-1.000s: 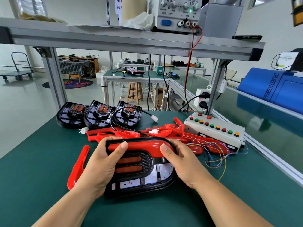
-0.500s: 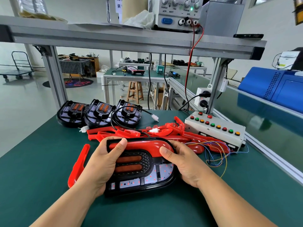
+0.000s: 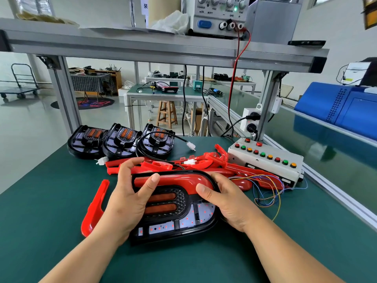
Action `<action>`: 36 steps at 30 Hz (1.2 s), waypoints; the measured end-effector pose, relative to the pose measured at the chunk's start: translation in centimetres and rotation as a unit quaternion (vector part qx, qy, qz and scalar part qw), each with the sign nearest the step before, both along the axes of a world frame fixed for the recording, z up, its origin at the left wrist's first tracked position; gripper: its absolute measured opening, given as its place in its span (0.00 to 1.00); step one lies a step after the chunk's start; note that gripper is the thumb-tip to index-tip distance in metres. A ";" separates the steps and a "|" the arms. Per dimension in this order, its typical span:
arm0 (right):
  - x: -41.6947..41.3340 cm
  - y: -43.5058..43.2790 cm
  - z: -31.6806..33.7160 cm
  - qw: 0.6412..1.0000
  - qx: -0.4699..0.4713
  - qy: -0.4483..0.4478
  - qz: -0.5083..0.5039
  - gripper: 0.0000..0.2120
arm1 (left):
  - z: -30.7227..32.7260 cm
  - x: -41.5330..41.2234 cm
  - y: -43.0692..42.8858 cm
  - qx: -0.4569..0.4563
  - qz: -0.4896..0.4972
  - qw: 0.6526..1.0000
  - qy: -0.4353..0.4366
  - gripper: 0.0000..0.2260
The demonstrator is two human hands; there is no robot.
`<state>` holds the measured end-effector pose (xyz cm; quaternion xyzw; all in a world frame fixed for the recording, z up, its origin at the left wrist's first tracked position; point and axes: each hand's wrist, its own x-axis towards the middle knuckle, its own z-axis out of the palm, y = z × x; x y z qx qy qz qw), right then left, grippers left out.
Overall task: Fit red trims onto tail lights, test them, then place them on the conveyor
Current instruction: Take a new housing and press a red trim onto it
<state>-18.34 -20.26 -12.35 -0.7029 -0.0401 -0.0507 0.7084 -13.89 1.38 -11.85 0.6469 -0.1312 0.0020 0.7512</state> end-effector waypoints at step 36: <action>0.6 0.5 -0.4 0.990 0.134 0.049 0.019 0.27 | 1.7 0.4 2.4 0.305 0.067 0.907 -0.283 0.09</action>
